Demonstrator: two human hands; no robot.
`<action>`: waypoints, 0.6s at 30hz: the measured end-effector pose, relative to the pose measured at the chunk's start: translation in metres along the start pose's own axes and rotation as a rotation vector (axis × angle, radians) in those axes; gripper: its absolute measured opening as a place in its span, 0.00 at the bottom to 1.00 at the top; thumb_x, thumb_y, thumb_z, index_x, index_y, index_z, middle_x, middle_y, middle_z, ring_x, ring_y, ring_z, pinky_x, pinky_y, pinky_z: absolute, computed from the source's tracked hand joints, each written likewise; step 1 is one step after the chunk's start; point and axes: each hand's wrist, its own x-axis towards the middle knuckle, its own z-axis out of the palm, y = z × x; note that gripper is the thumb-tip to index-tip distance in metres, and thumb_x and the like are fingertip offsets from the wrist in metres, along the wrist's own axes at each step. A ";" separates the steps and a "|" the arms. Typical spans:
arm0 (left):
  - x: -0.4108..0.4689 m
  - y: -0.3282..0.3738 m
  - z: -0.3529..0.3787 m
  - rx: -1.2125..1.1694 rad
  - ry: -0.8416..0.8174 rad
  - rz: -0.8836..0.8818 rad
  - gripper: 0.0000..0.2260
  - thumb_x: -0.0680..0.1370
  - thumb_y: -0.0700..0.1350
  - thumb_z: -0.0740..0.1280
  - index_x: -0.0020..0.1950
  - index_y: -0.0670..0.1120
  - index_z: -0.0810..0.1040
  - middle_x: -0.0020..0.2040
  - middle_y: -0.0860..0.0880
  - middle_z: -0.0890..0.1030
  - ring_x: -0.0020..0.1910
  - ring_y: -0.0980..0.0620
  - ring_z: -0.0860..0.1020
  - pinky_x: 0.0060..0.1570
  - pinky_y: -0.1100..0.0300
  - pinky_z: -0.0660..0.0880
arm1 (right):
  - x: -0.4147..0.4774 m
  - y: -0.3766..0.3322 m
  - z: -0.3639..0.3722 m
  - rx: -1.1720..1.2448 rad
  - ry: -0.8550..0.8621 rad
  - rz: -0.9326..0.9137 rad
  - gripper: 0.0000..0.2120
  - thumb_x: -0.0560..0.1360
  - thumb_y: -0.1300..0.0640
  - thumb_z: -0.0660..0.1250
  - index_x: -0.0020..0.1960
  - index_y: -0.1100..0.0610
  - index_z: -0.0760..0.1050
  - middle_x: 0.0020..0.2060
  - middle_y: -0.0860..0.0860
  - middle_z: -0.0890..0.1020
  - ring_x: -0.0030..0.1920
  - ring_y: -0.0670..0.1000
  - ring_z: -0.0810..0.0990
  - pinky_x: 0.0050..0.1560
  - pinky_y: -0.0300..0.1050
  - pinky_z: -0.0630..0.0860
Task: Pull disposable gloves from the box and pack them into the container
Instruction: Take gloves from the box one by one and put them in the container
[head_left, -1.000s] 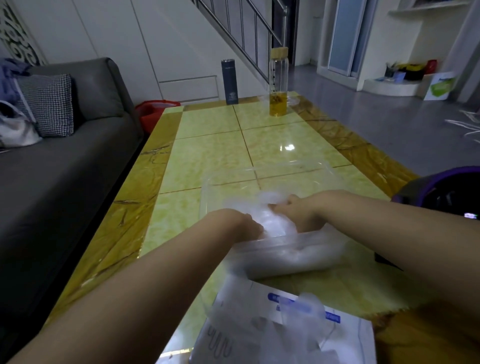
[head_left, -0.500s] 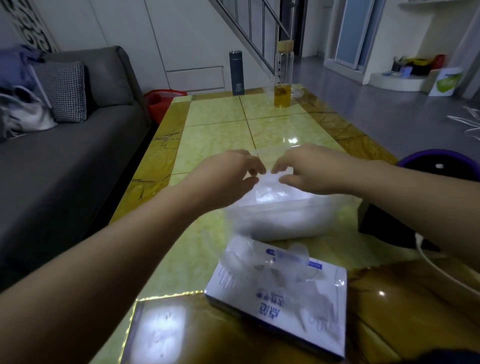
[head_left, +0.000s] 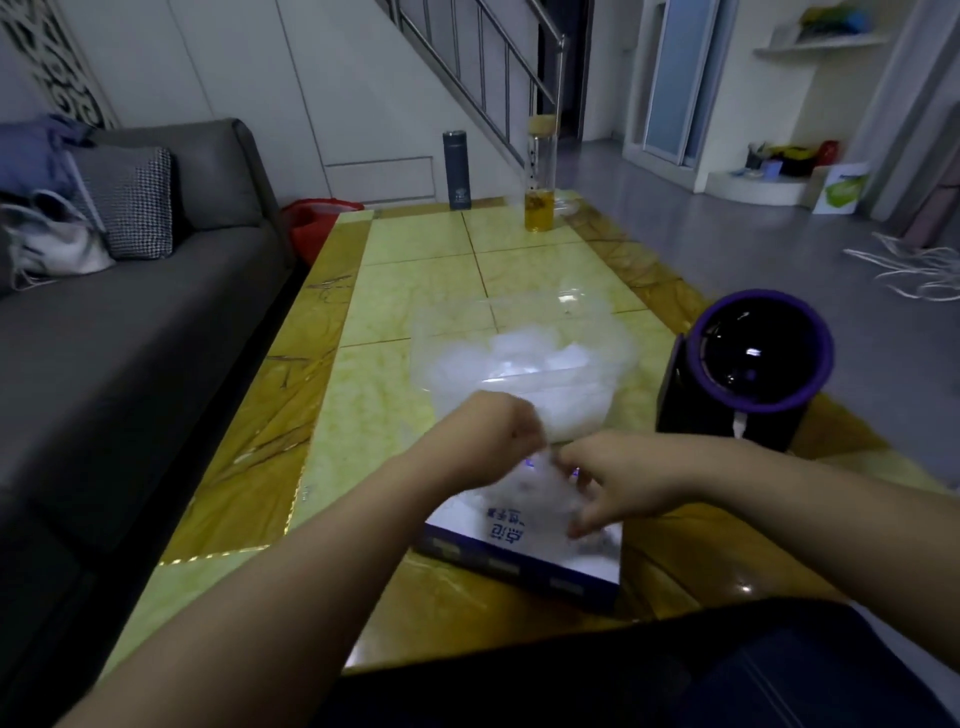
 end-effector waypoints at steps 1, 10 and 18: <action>-0.002 -0.001 -0.009 -0.120 0.093 -0.036 0.09 0.79 0.45 0.62 0.49 0.44 0.81 0.45 0.49 0.82 0.43 0.54 0.78 0.40 0.65 0.72 | -0.003 0.000 0.002 0.019 0.007 -0.006 0.24 0.72 0.47 0.71 0.64 0.55 0.72 0.56 0.49 0.78 0.55 0.51 0.77 0.51 0.42 0.72; -0.018 -0.013 -0.063 -1.182 0.357 -0.290 0.09 0.80 0.40 0.58 0.52 0.39 0.77 0.43 0.45 0.81 0.46 0.46 0.83 0.51 0.52 0.78 | -0.007 -0.001 -0.012 0.545 0.252 -0.077 0.28 0.71 0.48 0.73 0.67 0.47 0.66 0.60 0.40 0.76 0.60 0.42 0.75 0.58 0.37 0.72; -0.030 -0.023 -0.060 -1.406 0.333 -0.396 0.13 0.81 0.41 0.55 0.60 0.38 0.75 0.50 0.42 0.79 0.42 0.48 0.83 0.46 0.54 0.80 | -0.004 -0.013 -0.033 1.510 0.235 -0.143 0.28 0.65 0.42 0.73 0.59 0.58 0.77 0.51 0.56 0.83 0.49 0.54 0.82 0.53 0.51 0.78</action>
